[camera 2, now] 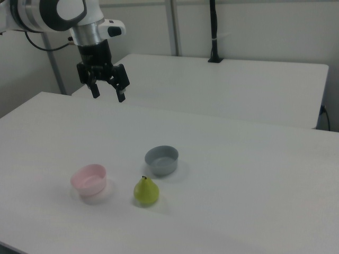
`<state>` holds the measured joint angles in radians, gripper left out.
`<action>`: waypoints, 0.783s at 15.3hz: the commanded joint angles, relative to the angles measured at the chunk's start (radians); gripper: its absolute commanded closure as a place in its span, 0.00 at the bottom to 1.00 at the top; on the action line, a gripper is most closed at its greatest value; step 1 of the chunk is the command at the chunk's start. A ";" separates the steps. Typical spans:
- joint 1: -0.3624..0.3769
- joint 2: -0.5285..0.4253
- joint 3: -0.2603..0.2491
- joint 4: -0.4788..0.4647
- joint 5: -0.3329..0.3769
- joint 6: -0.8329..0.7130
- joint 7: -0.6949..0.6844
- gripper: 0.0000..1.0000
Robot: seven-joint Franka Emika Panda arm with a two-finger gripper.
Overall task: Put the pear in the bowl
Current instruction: 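Move the open gripper over the green pear and lower it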
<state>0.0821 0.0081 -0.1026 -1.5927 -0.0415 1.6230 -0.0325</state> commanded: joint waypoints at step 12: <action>-0.005 -0.031 0.000 -0.021 0.005 -0.029 -0.076 0.00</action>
<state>0.0820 0.0009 -0.1026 -1.5955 -0.0415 1.6230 -0.0362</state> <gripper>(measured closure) 0.000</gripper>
